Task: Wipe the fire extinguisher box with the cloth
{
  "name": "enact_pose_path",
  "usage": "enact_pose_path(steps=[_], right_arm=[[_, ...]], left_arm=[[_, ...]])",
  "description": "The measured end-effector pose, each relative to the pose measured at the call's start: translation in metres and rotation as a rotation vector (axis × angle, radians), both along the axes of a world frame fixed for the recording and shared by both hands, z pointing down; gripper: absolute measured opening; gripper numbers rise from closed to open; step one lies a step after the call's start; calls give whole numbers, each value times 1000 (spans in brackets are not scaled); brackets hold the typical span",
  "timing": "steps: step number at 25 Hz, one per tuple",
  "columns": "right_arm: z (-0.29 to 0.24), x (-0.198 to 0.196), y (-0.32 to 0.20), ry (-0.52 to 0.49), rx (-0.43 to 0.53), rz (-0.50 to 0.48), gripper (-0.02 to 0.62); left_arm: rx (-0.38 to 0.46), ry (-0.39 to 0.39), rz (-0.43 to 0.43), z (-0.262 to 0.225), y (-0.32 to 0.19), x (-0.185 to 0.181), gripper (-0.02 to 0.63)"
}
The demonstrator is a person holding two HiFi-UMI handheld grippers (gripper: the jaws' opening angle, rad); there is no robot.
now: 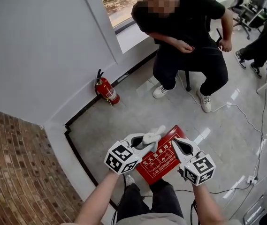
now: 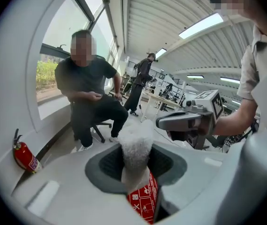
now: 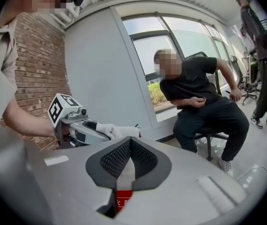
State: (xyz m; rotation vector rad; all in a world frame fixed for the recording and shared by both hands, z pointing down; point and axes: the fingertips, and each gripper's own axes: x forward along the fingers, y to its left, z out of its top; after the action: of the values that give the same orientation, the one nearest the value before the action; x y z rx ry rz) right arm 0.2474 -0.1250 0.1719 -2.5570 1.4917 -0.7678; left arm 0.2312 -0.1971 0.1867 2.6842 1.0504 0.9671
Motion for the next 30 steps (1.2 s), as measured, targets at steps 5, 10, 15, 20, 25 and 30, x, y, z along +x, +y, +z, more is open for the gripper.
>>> enact_pose_path(steps=[5, 10, 15, 20, 25, 30], right_arm=[[-48, -17, -8, 29, 48, 0, 24], [-100, -33, -24, 107, 49, 5, 23], [-159, -44, -40, 220, 76, 2, 23], [-190, -58, -46, 281, 87, 17, 23], [-199, -65, -41, 296, 87, 56, 23], [-199, -72, -32, 291, 88, 88, 23]], left_arm=[[55, 34, -36, -47, 0, -29, 114], [-26, 57, -116, -100, -15, -51, 114], [-37, 147, -125, -152, -19, -62, 114], [-56, 204, -111, -182, -18, -76, 114], [-59, 225, -104, -194, -23, -83, 114], [-63, 237, -84, -200, -16, -88, 114]])
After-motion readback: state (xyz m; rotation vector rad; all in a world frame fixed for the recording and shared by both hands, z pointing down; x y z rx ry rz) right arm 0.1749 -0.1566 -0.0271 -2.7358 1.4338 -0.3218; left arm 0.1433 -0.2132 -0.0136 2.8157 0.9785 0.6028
